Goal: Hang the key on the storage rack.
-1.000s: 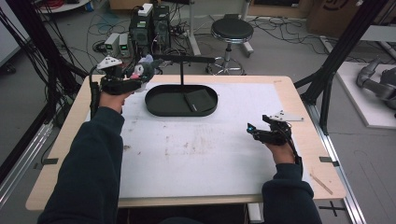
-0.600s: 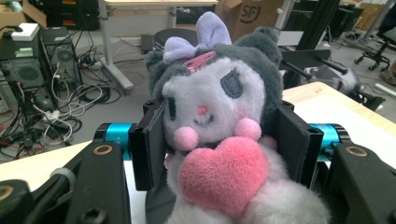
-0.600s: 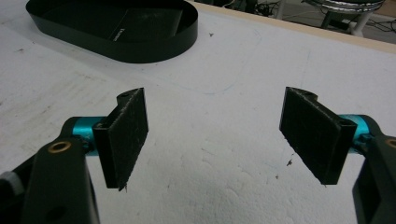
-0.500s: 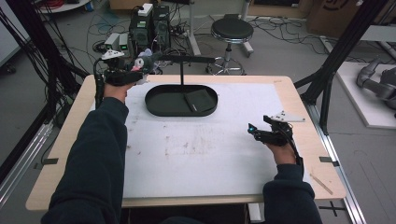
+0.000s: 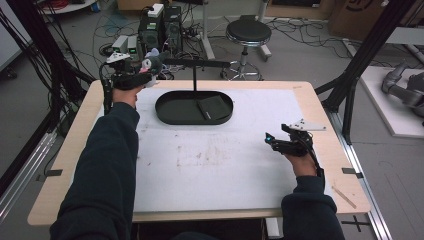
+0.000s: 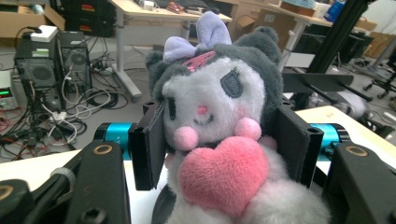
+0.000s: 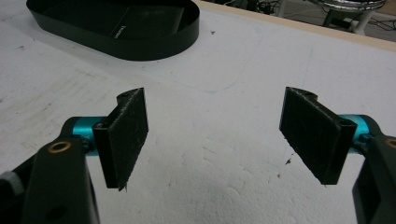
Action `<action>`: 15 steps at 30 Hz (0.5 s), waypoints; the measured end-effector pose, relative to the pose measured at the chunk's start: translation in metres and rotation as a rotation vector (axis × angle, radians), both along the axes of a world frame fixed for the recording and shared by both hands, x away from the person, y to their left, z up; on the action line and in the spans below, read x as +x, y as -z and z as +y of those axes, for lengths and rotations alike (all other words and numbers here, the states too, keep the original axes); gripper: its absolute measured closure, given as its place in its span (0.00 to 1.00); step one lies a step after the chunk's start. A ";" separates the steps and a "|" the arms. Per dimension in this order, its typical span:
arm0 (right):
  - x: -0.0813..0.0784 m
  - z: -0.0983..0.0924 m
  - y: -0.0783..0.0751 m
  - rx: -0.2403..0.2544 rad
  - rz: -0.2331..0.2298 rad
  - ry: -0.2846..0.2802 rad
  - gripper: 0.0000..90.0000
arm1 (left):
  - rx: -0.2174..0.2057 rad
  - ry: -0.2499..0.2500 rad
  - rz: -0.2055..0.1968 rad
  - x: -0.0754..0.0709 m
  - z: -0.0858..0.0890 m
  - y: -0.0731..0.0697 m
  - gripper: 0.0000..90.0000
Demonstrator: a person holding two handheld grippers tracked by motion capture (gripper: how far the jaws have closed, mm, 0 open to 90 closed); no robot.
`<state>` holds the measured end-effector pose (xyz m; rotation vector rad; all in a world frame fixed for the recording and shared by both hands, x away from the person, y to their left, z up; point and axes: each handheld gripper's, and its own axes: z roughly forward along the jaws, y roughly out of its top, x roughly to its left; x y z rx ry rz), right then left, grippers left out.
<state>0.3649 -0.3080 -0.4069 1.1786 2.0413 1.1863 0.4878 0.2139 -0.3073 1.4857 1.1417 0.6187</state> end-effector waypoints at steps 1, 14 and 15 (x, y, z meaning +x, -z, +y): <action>0.000 0.000 0.000 -0.002 0.000 -0.001 0.27 | 0.006 -0.008 0.005 0.001 0.000 0.001 0.46; -0.001 -0.001 0.001 -0.004 0.001 0.001 0.27 | 0.142 -0.089 0.099 0.004 -0.003 0.036 0.46; -0.001 -0.001 0.001 -0.004 -0.001 0.001 0.27 | 0.150 -0.088 0.105 0.004 -0.005 0.040 0.46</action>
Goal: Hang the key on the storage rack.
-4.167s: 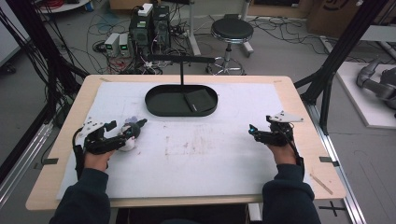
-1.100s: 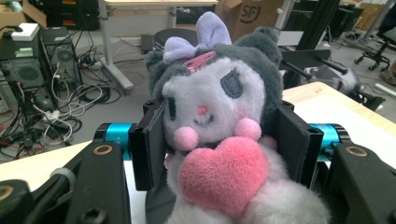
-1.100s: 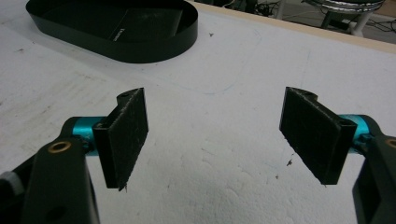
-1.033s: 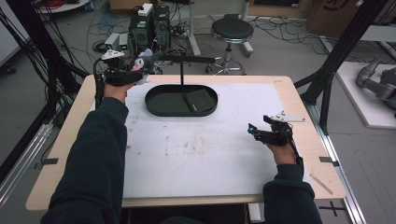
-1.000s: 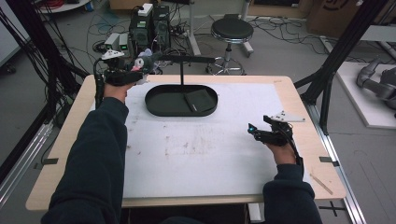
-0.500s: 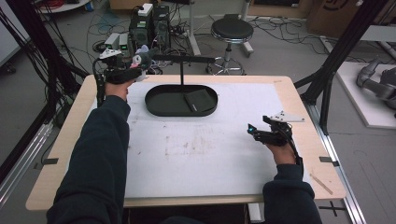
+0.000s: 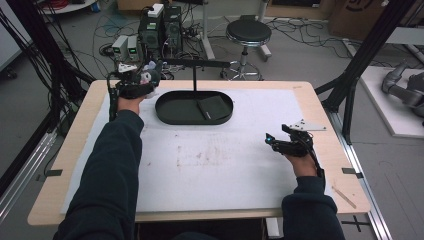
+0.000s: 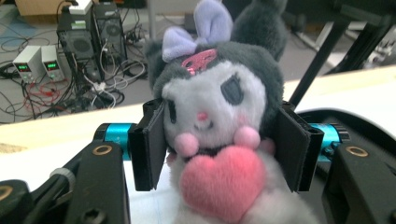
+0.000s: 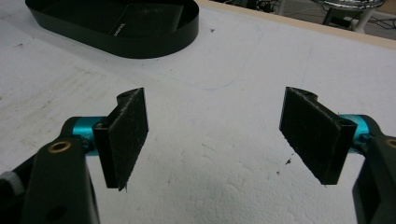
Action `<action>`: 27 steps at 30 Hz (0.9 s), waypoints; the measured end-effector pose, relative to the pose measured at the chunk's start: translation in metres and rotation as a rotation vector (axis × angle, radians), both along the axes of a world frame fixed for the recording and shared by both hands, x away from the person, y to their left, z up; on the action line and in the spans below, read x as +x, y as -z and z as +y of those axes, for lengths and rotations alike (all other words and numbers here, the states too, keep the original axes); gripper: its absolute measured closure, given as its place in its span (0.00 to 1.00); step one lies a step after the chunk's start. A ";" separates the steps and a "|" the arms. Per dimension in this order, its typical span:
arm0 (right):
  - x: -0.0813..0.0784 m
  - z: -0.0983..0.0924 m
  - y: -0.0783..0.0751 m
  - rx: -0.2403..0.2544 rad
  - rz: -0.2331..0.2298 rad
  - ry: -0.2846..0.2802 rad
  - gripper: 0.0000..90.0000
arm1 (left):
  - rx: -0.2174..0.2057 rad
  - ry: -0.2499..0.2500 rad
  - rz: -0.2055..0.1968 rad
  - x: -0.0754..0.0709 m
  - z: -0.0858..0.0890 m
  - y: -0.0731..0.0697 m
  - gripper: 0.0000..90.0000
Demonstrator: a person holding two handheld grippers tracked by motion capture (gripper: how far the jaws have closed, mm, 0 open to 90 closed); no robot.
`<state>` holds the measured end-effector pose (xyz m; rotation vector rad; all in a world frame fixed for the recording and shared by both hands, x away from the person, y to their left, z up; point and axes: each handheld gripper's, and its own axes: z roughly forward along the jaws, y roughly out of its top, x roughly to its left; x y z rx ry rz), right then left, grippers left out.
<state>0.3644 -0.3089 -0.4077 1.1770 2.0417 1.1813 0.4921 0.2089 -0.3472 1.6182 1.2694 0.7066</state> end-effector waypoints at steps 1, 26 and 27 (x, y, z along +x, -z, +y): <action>0.000 0.000 0.000 -0.001 0.001 0.001 0.27 | 0.007 0.002 0.004 0.000 -0.002 0.003 0.46; -0.002 0.001 0.000 -0.009 0.003 -0.005 0.27 | -0.007 0.080 -0.010 -0.022 -0.004 0.023 0.24; -0.002 0.001 0.001 -0.010 0.003 -0.004 0.27 | -0.010 0.089 -0.015 -0.026 -0.003 0.024 0.24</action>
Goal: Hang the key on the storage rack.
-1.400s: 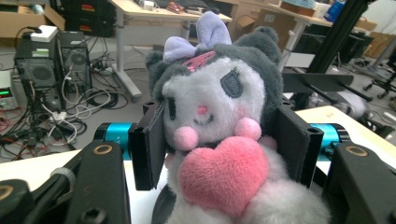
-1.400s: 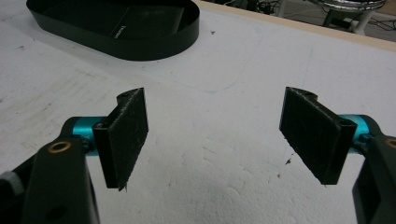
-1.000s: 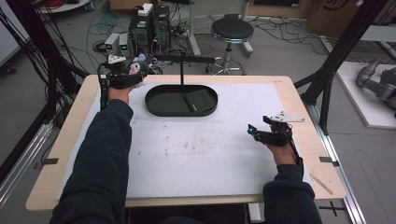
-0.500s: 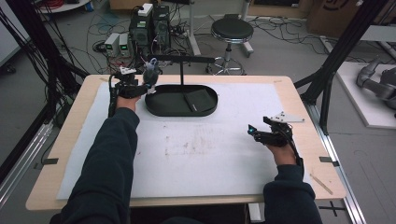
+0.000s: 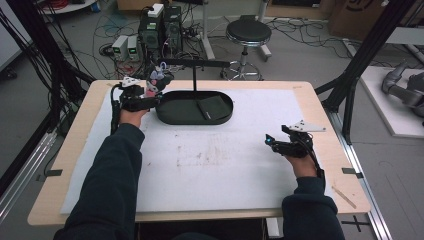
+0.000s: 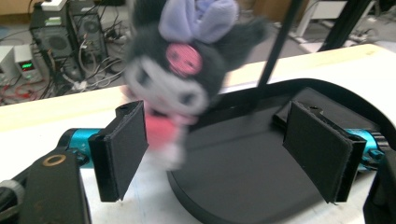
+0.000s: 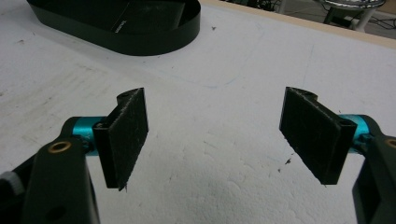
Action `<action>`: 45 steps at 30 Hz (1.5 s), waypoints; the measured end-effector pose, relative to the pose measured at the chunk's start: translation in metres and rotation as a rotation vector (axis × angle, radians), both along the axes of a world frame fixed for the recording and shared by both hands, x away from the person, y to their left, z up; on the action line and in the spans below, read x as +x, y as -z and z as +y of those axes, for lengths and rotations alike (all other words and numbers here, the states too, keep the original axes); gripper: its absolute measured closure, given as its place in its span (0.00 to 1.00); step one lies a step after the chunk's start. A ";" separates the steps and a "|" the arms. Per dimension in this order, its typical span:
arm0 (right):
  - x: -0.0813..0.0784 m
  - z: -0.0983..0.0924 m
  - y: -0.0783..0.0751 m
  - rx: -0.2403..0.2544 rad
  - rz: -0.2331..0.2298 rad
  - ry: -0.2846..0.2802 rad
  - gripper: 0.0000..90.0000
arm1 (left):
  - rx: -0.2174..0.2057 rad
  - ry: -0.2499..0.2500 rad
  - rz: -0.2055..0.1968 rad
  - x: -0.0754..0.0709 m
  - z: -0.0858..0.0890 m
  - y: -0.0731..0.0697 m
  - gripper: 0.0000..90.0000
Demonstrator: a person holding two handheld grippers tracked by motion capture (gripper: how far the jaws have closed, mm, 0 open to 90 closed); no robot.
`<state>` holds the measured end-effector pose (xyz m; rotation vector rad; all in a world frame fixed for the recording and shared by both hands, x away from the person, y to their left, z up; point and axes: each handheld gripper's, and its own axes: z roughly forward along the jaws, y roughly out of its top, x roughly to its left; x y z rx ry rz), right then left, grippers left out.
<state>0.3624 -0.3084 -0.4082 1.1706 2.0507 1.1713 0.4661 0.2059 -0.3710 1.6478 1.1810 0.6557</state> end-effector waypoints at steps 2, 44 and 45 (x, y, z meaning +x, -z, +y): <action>0.000 0.000 0.000 0.001 0.001 -0.001 0.27 | -0.010 0.019 -0.007 -0.007 0.003 0.001 0.24; -0.006 0.007 -0.003 -0.121 -0.028 0.008 0.23 | -0.056 0.122 -0.157 -0.127 0.033 0.042 0.23; -0.006 0.007 -0.004 -0.122 -0.030 0.009 0.23 | -0.064 0.123 -0.156 -0.128 0.033 0.043 0.23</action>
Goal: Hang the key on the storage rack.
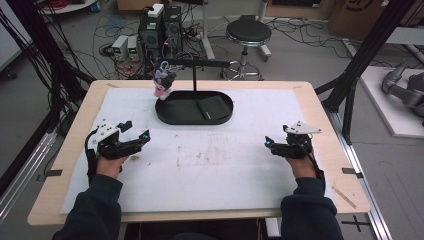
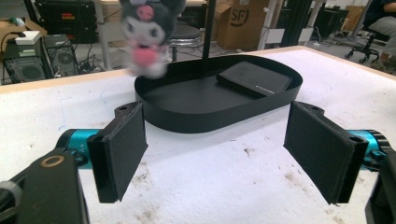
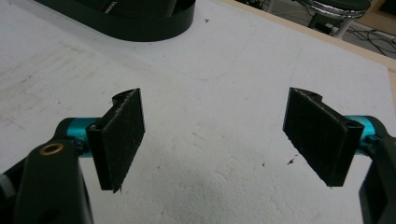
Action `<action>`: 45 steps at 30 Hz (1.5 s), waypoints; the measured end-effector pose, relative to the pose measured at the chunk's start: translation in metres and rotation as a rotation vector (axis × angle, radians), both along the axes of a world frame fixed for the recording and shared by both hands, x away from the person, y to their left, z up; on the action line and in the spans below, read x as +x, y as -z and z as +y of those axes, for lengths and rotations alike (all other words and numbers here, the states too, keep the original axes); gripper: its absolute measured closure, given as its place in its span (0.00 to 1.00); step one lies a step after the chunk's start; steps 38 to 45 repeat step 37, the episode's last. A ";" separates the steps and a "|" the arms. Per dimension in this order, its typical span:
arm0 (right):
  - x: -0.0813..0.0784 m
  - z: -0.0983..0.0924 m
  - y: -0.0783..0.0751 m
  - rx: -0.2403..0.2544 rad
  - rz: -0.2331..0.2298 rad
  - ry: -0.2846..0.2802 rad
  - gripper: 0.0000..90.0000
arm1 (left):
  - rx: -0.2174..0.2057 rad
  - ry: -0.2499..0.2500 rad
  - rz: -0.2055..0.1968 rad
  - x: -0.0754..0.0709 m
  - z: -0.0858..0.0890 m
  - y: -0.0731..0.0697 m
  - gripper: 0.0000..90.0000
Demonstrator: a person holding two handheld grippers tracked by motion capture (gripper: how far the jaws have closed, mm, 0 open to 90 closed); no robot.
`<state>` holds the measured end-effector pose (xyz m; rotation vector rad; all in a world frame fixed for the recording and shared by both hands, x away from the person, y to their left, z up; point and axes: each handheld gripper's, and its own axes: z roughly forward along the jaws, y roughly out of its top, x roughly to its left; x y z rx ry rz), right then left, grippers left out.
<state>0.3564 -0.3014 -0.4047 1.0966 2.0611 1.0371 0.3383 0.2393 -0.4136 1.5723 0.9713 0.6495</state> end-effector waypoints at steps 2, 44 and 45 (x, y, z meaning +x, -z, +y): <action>0.000 0.000 0.000 0.002 0.004 0.000 0.23 | -0.001 -0.004 0.001 -0.001 0.001 0.001 0.23; 0.000 -0.001 0.003 0.004 0.015 -0.001 0.23 | -0.007 -0.023 0.023 0.004 0.004 0.007 0.23; 0.000 -0.001 0.003 0.004 0.015 -0.001 0.23 | -0.007 -0.023 0.023 0.004 0.004 0.007 0.23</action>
